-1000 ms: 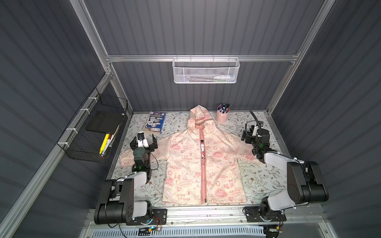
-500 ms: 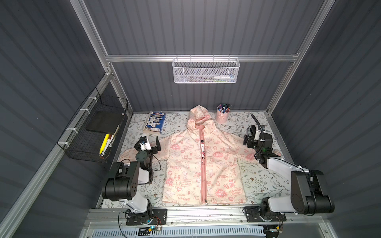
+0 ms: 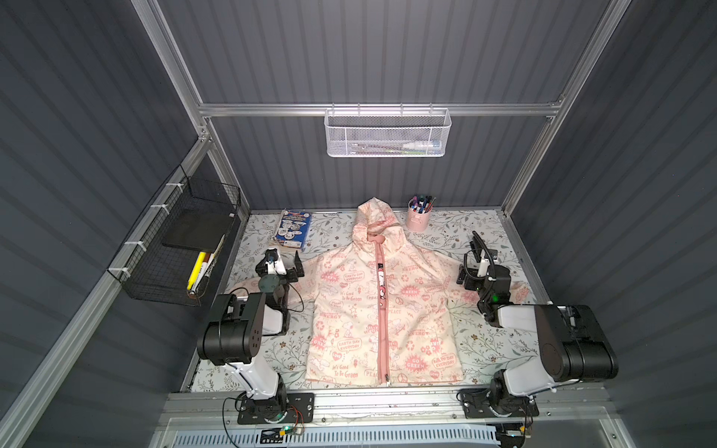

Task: Unzip the jacket
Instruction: Reset both arms

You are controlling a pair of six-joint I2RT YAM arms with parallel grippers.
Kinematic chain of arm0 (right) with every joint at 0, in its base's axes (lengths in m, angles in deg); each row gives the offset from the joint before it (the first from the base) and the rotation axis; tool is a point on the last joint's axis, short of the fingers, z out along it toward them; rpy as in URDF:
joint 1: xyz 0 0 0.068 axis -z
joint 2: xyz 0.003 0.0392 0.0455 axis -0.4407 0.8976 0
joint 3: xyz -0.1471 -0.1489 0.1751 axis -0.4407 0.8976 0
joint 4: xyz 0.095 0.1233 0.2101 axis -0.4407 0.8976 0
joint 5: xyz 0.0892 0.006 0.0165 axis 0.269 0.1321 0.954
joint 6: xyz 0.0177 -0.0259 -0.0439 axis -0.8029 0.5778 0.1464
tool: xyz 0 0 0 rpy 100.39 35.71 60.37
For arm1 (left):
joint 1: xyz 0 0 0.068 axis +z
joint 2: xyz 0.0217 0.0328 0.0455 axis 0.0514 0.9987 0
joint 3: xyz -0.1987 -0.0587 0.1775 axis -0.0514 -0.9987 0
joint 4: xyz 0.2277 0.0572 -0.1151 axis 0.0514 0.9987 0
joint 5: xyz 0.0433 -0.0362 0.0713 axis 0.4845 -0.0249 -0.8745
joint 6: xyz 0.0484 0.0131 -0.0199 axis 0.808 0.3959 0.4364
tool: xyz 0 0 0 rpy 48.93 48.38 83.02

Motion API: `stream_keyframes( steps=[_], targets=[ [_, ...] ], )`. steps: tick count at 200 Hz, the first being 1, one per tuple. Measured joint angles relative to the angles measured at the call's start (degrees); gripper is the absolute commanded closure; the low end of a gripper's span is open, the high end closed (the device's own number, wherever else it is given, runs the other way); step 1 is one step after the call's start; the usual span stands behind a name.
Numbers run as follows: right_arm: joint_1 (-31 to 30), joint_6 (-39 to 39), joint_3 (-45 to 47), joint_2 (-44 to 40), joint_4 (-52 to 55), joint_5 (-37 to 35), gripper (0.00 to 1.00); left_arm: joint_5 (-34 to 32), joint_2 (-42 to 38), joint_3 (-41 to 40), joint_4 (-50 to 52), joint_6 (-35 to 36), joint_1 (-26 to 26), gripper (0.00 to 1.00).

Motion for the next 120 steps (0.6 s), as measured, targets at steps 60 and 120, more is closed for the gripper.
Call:
stream_keyframes(
  steps=[60,120],
  targets=[
    [0.00,0.37,0.70,0.42,-2.95,1.36,0.01,-0.42,0.00,0.00,0.59,0.00,0.00,0.01],
    [0.00,0.39,0.31,0.39,-2.75,1.75,0.01,-0.42,0.00,0.00,0.59,0.00,0.00,0.01]
  ],
)
